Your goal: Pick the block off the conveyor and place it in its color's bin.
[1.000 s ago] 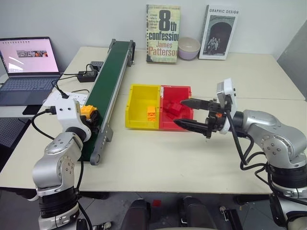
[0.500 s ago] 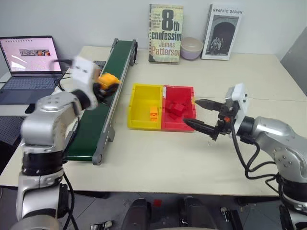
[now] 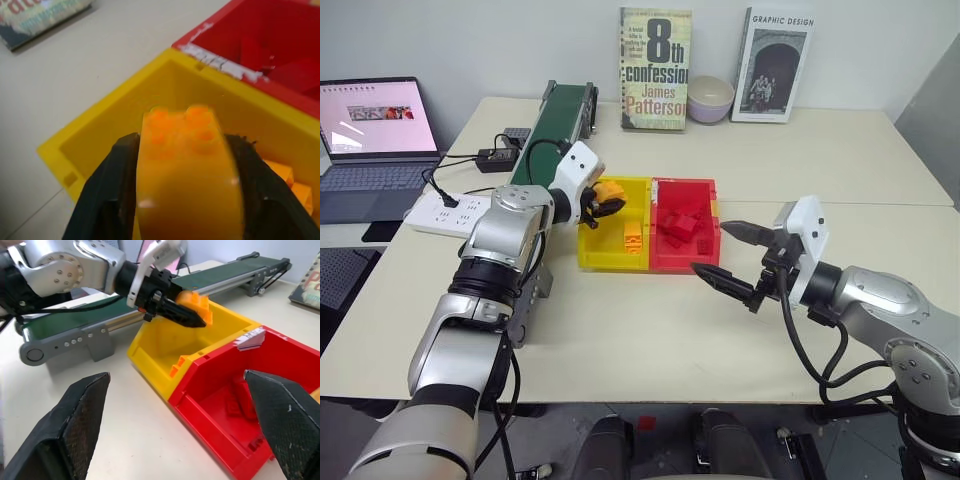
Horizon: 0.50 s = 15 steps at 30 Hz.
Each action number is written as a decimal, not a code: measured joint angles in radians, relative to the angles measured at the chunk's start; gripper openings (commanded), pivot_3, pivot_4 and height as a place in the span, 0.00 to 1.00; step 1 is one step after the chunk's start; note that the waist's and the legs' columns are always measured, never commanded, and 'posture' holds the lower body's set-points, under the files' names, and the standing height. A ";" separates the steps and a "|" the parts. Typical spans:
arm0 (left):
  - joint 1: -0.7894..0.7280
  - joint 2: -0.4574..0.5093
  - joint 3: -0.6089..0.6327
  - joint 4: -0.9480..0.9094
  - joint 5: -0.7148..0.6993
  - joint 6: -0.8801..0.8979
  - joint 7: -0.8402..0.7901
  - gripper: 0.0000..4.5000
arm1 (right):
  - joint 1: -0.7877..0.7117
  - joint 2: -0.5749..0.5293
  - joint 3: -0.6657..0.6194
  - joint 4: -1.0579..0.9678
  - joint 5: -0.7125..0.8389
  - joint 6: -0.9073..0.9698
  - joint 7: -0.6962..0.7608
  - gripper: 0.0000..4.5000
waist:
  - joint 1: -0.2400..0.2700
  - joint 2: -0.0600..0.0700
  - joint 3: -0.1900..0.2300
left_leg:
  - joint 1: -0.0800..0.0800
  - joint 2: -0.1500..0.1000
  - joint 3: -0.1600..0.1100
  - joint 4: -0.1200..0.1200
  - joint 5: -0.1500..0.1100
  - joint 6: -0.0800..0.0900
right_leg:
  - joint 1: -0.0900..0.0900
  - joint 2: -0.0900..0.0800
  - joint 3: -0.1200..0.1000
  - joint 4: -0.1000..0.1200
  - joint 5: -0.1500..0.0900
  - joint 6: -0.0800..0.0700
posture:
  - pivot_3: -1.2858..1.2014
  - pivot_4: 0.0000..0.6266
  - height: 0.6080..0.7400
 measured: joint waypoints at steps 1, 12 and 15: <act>0.000 -0.003 0.001 0.004 0.001 -0.007 -0.007 0.68 | 0.000 0.001 -0.003 -0.004 0.003 0.003 -0.004 1.00 | 0.000 0.000 0.000 | 0.000 0.000 0.000 0.000 0.000 0.000 | 0.000 0.000 0.000 0.000 0.000 0.000 | 0.52 0.24 1.00; 0.019 0.027 0.053 -0.078 -0.013 0.011 -0.070 1.00 | -0.017 -0.032 -0.003 0.010 0.042 0.012 0.006 1.00 | -0.003 0.000 0.000 | 0.000 0.000 0.001 0.000 0.000 0.000 | 0.000 0.000 0.000 0.000 0.000 0.000 | 0.52 0.24 1.00; 0.125 0.168 0.077 -0.258 -0.062 0.075 -0.185 1.00 | -0.032 -0.083 -0.020 0.072 0.034 -0.010 0.058 1.00 | -0.022 0.000 0.000 | 0.002 0.001 0.002 -0.001 0.000 0.000 | 0.000 0.000 0.002 0.001 0.000 0.000 | 0.52 0.24 1.00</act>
